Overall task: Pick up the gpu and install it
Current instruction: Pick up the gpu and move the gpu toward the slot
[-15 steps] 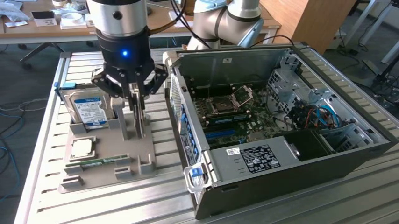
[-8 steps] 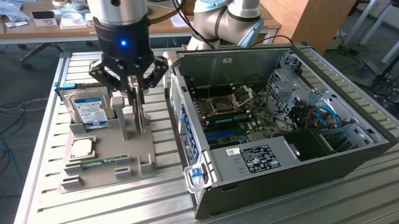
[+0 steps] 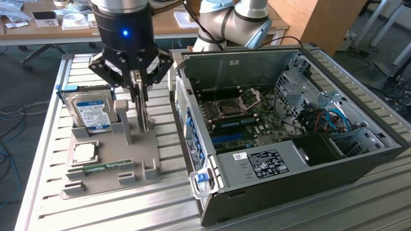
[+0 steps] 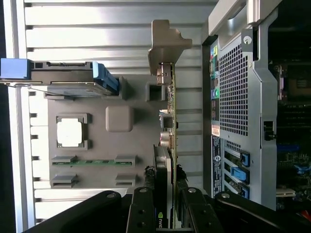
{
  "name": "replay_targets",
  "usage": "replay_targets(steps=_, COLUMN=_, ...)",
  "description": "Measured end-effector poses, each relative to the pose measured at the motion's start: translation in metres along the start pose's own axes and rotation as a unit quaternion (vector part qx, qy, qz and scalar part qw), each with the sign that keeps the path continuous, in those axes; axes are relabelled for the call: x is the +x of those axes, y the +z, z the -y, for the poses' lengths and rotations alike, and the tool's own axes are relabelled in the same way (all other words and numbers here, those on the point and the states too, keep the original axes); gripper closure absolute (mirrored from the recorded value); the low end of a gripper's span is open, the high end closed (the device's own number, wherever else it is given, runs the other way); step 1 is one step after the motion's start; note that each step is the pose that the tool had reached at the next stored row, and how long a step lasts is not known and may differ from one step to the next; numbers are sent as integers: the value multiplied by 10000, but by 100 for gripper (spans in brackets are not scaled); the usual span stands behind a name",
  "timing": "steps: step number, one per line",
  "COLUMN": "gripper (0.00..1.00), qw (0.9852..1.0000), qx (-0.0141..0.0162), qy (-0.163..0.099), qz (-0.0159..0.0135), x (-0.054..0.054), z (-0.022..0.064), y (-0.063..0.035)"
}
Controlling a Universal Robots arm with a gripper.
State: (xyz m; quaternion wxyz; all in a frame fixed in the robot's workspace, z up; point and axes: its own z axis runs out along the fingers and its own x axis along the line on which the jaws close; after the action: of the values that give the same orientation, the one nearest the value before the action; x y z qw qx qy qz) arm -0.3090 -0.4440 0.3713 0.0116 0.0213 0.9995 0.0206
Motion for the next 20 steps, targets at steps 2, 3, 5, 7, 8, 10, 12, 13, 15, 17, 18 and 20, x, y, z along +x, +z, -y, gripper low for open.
replay_targets(steps=2, gripper=73, qw=10000, qx=1, qy=0, qz=0, x=-1, z=-2, y=-38)
replay_targets(steps=3, gripper=73, qw=10000, qx=0, qy=1, qz=0, x=-1, z=-3, y=-54)
replay_targets(steps=5, gripper=73, qw=10000, qx=0, qy=1, qz=0, x=-1, z=-4, y=-78)
replay_targets(steps=7, gripper=73, qw=10000, qx=-1, qy=1, qz=1, x=-1, z=-4, y=-79)
replay_targets(steps=8, gripper=73, qw=10000, qx=-1, qy=1, qz=1, x=-1, z=-4, y=-79)
replay_targets(steps=10, gripper=73, qw=10000, qx=0, qy=1, qz=0, x=-2, z=-4, y=-81)
replay_targets(steps=12, gripper=73, qw=10000, qx=0, qy=1, qz=0, x=-1, z=-4, y=-81)
replay_targets(steps=13, gripper=73, qw=10000, qx=1, qy=1, qz=-1, x=-2, z=-5, y=-99)
replay_targets(steps=15, gripper=73, qw=10000, qx=0, qy=1, qz=0, x=-5, z=-8, y=-161)
replay_targets(steps=17, gripper=73, qw=10000, qx=1, qy=1, qz=0, x=-6, z=-9, y=-192)
replay_targets(steps=18, gripper=73, qw=10000, qx=1, qy=1, qz=0, x=-7, z=-10, y=-210)
replay_targets(steps=20, gripper=73, qw=10000, qx=0, qy=1, qz=0, x=-9, z=-11, y=-248)
